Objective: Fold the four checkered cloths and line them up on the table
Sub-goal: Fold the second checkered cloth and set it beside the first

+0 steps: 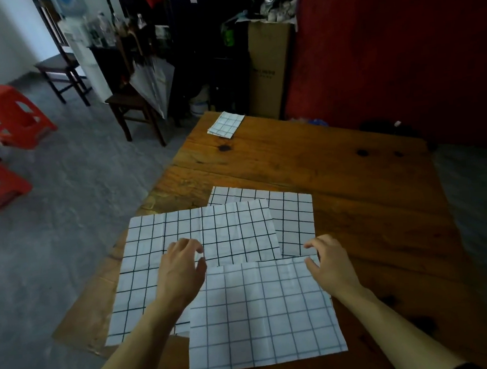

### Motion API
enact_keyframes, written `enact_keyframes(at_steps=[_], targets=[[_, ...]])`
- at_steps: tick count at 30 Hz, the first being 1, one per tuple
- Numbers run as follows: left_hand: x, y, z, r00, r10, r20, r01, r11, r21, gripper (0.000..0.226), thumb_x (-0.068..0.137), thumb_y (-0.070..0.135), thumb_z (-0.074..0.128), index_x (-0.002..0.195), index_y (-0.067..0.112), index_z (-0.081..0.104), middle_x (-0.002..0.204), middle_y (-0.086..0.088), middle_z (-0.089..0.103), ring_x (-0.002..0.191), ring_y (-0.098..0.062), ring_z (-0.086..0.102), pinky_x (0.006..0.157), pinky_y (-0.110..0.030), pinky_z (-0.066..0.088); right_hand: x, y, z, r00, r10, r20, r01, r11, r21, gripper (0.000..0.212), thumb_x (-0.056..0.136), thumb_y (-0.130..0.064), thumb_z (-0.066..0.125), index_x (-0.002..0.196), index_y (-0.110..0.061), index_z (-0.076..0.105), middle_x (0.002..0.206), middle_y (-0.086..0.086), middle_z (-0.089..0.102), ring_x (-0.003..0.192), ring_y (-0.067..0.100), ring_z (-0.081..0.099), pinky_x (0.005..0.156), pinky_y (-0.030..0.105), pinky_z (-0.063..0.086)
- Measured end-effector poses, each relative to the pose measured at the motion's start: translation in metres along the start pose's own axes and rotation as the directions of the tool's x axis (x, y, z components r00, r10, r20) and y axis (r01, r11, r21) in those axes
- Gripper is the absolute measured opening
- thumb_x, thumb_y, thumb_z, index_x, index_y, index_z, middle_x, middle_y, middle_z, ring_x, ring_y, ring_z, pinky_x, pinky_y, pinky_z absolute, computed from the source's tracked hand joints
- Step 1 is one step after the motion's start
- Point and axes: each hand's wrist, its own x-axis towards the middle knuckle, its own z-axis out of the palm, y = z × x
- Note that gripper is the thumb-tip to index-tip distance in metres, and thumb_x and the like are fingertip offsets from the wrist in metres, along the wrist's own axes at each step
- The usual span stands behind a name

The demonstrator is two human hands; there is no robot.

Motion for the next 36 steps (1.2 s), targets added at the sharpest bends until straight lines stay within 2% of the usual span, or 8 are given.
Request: enact_keyframes(at_steps=[6, 9, 16, 20, 24, 27, 29, 36], targets=[[-0.018, 0.001, 0.002, 0.997, 0.055, 0.051, -0.055, 0.998, -0.004, 0.019, 0.092, 0.028, 0.065, 0.11, 0.023, 0.061, 0.12, 0.004, 0.06, 0.112, -0.014, 0.05, 0.091, -0.027, 0.041, -0.018, -0.007, 0.01, 1.0, 0.012, 0.023, -0.012, 1.0, 0.007, 0.025, 0.091, -0.024, 0.064, 0.116, -0.022, 0.06, 0.116, -0.006, 0.052, 0.112, 0.011, 0.048, 0.098, 0.033, 0.045], [-0.031, 0.0, 0.005, 0.99, 0.093, 0.107, -0.093, 0.996, 0.0, 0.021, 0.095, 0.032, 0.061, 0.115, 0.026, 0.058, 0.125, 0.008, 0.056, 0.117, -0.012, 0.047, 0.092, -0.024, 0.037, -0.04, -0.012, 0.017, 0.998, 0.017, 0.053, -0.017, 1.0, 0.014, 0.024, 0.093, -0.024, 0.063, 0.117, -0.023, 0.06, 0.118, -0.007, 0.053, 0.114, 0.009, 0.048, 0.099, 0.031, 0.044], [-0.066, -0.011, 0.018, 0.954, 0.21, 0.216, -0.202, 0.978, -0.058, 0.025, 0.094, 0.032, 0.061, 0.118, 0.025, 0.059, 0.127, 0.007, 0.057, 0.119, -0.012, 0.048, 0.1, -0.031, 0.044, -0.091, -0.031, 0.036, 0.991, 0.07, 0.117, -0.07, 0.998, -0.01, 0.025, 0.094, -0.026, 0.061, 0.119, -0.027, 0.059, 0.12, -0.013, 0.052, 0.114, 0.005, 0.048, 0.101, 0.025, 0.042], [-0.093, -0.019, 0.028, 0.908, 0.274, 0.317, -0.263, 0.962, -0.078, 0.029, 0.095, 0.033, 0.06, 0.122, 0.025, 0.057, 0.13, 0.007, 0.055, 0.119, -0.014, 0.047, 0.099, -0.029, 0.044, -0.129, -0.041, 0.049, 0.974, 0.13, 0.187, -0.124, 0.991, -0.044, 0.031, 0.094, -0.027, 0.061, 0.124, -0.026, 0.057, 0.126, -0.01, 0.052, 0.119, 0.007, 0.048, 0.101, 0.023, 0.04], [-0.115, -0.028, 0.039, 0.816, 0.333, 0.472, -0.365, 0.931, -0.026, 0.044, 0.09, 0.037, 0.063, 0.131, 0.026, 0.051, 0.136, 0.006, 0.05, 0.124, -0.017, 0.044, 0.102, -0.032, 0.042, -0.161, -0.049, 0.062, 0.959, 0.152, 0.238, -0.133, 0.987, -0.096, 0.043, 0.094, -0.03, 0.062, 0.135, -0.024, 0.052, 0.138, -0.007, 0.047, 0.13, 0.01, 0.042, 0.107, 0.02, 0.032], [-0.134, -0.034, 0.045, 0.767, 0.353, 0.535, -0.431, 0.902, 0.023, 0.053, 0.086, 0.036, 0.066, 0.135, 0.026, 0.047, 0.139, 0.005, 0.044, 0.126, -0.019, 0.041, 0.105, -0.034, 0.039, -0.182, -0.05, 0.069, 0.934, 0.197, 0.299, -0.155, 0.975, -0.159, 0.052, 0.095, -0.033, 0.06, 0.144, -0.025, 0.044, 0.151, -0.005, 0.035, 0.14, 0.012, 0.03, 0.114, 0.024, 0.025], [-0.141, -0.039, 0.048, 0.753, 0.363, 0.549, -0.455, 0.89, 0.035, 0.051, 0.086, 0.034, 0.065, 0.132, 0.025, 0.047, 0.139, 0.005, 0.042, 0.126, -0.019, 0.039, 0.104, -0.034, 0.039, -0.19, -0.049, 0.073, 0.927, 0.219, 0.305, -0.172, 0.97, -0.174, 0.055, 0.095, -0.034, 0.061, 0.145, -0.026, 0.042, 0.155, -0.004, 0.029, 0.144, 0.013, 0.024, 0.117, 0.029, 0.024], [-0.132, -0.044, 0.046, 0.756, 0.374, 0.538, -0.434, 0.901, -0.016, 0.045, 0.083, 0.024, 0.066, 0.125, 0.025, 0.054, 0.129, 0.01, 0.049, 0.116, -0.013, 0.044, 0.093, -0.029, 0.047, -0.188, -0.045, 0.069, 0.918, 0.203, 0.341, -0.15, 0.973, -0.175, 0.056, 0.093, -0.037, 0.06, 0.145, -0.029, 0.041, 0.156, -0.005, 0.026, 0.144, 0.014, 0.023, 0.118, 0.036, 0.028]])
